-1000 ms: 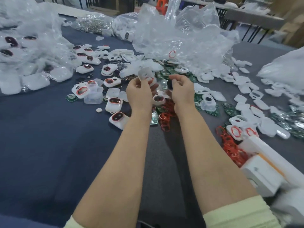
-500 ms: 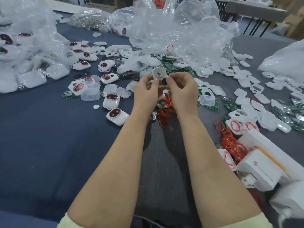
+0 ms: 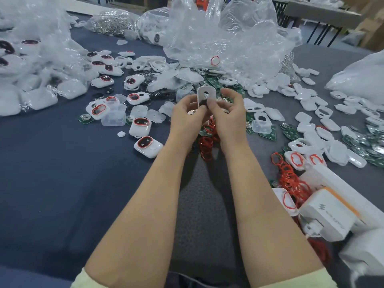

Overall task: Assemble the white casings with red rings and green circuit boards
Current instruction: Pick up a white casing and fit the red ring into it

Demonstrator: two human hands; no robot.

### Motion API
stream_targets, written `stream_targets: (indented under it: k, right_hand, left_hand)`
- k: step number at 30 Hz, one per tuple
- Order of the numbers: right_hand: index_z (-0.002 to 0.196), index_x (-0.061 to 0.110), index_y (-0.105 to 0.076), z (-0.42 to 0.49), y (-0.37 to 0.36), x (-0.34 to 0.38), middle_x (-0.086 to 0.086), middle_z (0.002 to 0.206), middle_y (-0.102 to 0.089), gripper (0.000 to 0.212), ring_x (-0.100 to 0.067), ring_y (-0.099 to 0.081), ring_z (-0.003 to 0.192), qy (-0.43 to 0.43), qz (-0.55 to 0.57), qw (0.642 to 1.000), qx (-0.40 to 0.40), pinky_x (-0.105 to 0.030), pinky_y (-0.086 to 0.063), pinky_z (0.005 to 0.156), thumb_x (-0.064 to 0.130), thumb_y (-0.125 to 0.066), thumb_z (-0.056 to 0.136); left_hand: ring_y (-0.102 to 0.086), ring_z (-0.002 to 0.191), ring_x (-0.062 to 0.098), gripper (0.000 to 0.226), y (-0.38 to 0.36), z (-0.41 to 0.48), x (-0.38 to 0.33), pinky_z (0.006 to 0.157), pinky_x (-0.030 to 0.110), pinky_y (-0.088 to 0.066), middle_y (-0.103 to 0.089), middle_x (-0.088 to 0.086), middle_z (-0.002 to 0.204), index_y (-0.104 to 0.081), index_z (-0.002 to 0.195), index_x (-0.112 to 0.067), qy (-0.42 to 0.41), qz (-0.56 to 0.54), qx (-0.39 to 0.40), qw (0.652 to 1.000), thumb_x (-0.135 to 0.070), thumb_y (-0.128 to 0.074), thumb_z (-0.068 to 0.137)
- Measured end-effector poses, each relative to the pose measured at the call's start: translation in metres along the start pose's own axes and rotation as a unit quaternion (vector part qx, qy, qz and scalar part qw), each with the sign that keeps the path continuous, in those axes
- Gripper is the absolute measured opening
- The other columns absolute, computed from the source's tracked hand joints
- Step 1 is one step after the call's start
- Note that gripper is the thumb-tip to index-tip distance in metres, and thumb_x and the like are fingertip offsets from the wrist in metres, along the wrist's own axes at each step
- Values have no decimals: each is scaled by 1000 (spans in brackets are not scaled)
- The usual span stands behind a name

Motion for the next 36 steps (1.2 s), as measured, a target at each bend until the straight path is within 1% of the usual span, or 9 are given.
stream_targets:
  k: [3,4,7,11,16,24,28,33,36]
  right_hand:
    - [101,9,-62,3,-2,0,-16,97,-69,14,-28,-67,89,-18,-12,999,26,-42,-56,80,11,-66,88]
    - [95,9,-64,2,-2,1,-17,96,-69,7,-30,-67,91,-18,-18,999,29,-45,-55,82,11,-65,88]
    - [81,15,-61,4,1,2,-17,91,-67,11,-31,-65,86,-30,-19,999,28,-46,-53,81,7,-64,88]
    - [77,16,-58,3,5,3,-12,85,-66,14,-26,-64,82,-19,-83,996,22,-42,-51,81,11,-66,87]
    - [84,15,-53,1,4,7,13,71,-54,12,-5,-50,66,58,-235,970,28,-8,-35,60,15,-65,87]
    - [90,13,-58,-1,5,-1,0,84,-61,12,-14,-57,80,14,-193,981,-9,-19,-39,69,17,-68,85]
    - [122,13,-53,-11,1,10,-5,103,-58,40,-20,-54,88,133,-214,968,-14,-26,-43,82,8,-64,84]
    - [94,2,-62,-17,0,17,-12,97,-62,16,-25,-59,89,200,-182,961,-52,-39,-50,81,-4,-60,79]
    - [96,1,-58,-17,2,15,-7,101,-63,17,-24,-61,95,194,-144,968,-62,-38,-52,84,-7,-55,81]
  left_hand:
    - [-45,124,48,33,-11,-12,-8,103,21,-40,-48,45,122,-40,124,25,-37,54,12,998,4,-36,100]
    - [-43,125,51,36,-10,-12,-8,98,17,-45,-46,46,124,-40,125,25,-36,47,10,998,1,-40,98]
    - [-69,88,33,13,2,-3,-3,84,49,-57,-68,20,98,-63,104,-5,-37,69,-9,997,-6,-58,92]
    - [-69,89,32,12,5,7,4,85,50,-55,-70,16,95,-62,97,-12,-57,139,-16,988,-3,-55,93]
    - [-68,88,25,15,5,10,6,84,42,-54,-72,8,93,-67,102,-7,-98,233,-45,967,-8,-56,93]
    - [-66,89,23,20,4,8,5,86,38,-53,-69,4,99,-66,109,-9,-112,222,-44,968,-6,-56,92]
    - [-56,87,14,22,7,7,2,81,21,-44,-58,3,110,-67,107,-11,-166,272,-84,944,-5,-54,91]
    - [-55,91,13,44,2,1,-3,81,16,-45,-46,6,118,-59,123,-13,-231,252,-69,937,5,-54,83]
    - [-55,105,18,57,3,5,2,92,20,-46,-45,9,130,-44,137,-10,-200,236,-57,949,5,-57,83]
Point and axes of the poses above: each hand's wrist, its own z-axis towards the middle knuckle, its own y-axis out of the back of the hand, x = y × z, the point moved 3 cm from there along z, towards the middle knuckle
